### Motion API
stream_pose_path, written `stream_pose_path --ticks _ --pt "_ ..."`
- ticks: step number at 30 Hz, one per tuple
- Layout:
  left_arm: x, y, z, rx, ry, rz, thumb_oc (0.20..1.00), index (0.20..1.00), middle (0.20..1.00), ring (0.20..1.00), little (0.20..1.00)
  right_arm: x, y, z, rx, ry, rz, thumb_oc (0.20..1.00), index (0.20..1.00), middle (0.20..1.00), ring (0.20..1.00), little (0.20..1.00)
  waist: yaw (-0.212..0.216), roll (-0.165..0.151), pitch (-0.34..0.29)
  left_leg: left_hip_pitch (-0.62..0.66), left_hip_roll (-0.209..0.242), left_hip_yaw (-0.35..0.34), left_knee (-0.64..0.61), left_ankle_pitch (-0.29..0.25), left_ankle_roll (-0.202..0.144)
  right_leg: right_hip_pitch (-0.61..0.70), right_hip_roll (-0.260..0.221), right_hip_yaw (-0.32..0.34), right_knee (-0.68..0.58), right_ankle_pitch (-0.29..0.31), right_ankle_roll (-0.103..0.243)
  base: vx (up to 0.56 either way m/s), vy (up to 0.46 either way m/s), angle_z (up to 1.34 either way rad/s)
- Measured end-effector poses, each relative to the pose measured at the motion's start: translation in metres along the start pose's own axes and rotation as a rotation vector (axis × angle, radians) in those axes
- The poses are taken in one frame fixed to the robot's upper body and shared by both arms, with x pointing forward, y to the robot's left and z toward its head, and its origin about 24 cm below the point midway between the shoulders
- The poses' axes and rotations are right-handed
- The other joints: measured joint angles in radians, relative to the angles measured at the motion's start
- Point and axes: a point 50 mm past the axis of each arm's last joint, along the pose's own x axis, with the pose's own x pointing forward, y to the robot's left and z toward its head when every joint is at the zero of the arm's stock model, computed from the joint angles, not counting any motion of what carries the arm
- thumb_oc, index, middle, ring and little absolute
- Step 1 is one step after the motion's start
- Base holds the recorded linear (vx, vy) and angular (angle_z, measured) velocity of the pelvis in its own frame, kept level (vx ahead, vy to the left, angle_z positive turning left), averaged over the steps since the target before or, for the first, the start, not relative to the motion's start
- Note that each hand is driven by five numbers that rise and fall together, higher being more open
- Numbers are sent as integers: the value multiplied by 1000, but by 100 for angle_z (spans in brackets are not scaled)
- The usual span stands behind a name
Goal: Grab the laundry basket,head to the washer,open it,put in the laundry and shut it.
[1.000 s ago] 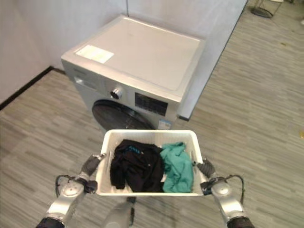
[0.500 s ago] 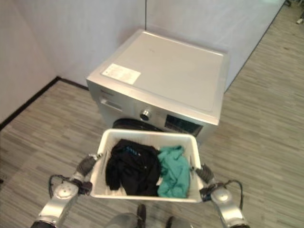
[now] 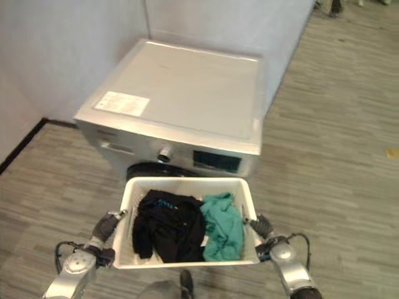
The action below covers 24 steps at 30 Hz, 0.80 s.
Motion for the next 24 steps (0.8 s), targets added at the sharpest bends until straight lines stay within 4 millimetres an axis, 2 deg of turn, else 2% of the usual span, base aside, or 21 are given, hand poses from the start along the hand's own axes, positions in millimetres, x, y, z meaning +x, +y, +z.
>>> stream_pose_path --ticks 4,5,6,8,9,11,12,14,18,20,23,24 --pt "0 -3 4 29 -29 -3 200 200 200 200 200 -13 -5 1 -47 -31 -13 200 200 200 200 200 -32 -2 0 -55 39 -106 -9 58 -70 -25 61 -2 -51 57 -41 -228 -107 -8" --pt "0 -3 9 32 -51 -2 200 200 200 200 200 -18 -11 7 -77 -62 -20 200 200 200 200 200 -41 2 6 -78 48 -141 -32 88 -94 -49 77 -6 -53 62 -52 -239 -97 1" --pt "1 -5 12 31 -66 -1 200 200 200 200 200 -19 -16 12 -96 -83 -33 200 200 200 200 200 -47 6 16 -82 60 -190 -65 128 -118 -59 99 -10 -72 84 -80 -285 -111 3" --pt "0 -2 20 50 -102 39 200 200 200 200 200 -22 -19 24 -126 -133 -49 200 200 200 200 200 -49 4 36 -79 54 -362 -109 184 -174 -78 111 -5 -80 96 -100 -173 -28 -15" --pt "-3 3 31 49 -156 77 200 200 200 200 200 -26 -23 41 -160 -215 -67 200 200 200 200 200 -45 -1 71 -57 57 -465 -141 197 -195 -75 112 4 -99 121 -116 -126 49 -12" --pt "-9 0 44 62 -222 98 200 200 200 200 200 -35 -32 49 -168 -270 -115 200 200 200 200 200 -84 16 102 -40 93 -403 -157 192 -197 -68 110 -28 -98 126 -119 -83 30 29" --pt "-19 -1 51 81 -277 115 200 200 200 200 200 -47 -39 53 -196 -303 -149 200 200 200 200 200 -98 35 113 -2 110 -394 -176 192 -201 -67 122 -30 -98 127 -121 -35 0 26" --pt "-32 0 59 86 -332 151 200 200 200 200 200 -60 -43 61 -238 -360 -167 200 200 200 200 200 -102 56 126 38 123 -395 -221 181 -212 -60 136 -28 -98 130 -117 -29 -10 1" --pt "-62 9 70 156 -403 224 200 200 200 200 200 -89 -48 71 -281 -446 -189 200 200 200 200 200 -93 61 133 55 124 -397 -227 150 -230 -48 137 -30 -99 123 -96 -26 -13 4" --pt "-75 22 79 194 -449 291 200 200 200 200 200 -101 -49 77 -309 -479 -177 200 200 200 200 200 -75 60 137 62 119 -396 -206 133 -222 -32 128 -25 -99 121 -87 0 0 0" --pt "-97 75 86 245 -458 564 200 200 200 200 200 -116 -71 73 -314 -457 -255 200 200 200 200 200 -66 59 138 66 112 -396 -183 118 -213 -16 121 -25 -99 120 -82 8 -17 0" --pt "-110 95 87 251 -458 666 200 200 200 200 200 -125 -86 71 -305 -442 -299 200 200 200 200 200 -66 60 138 68 111 -396 -177 112 -212 -11 119 -24 -99 119 -81 3 -36 -2"
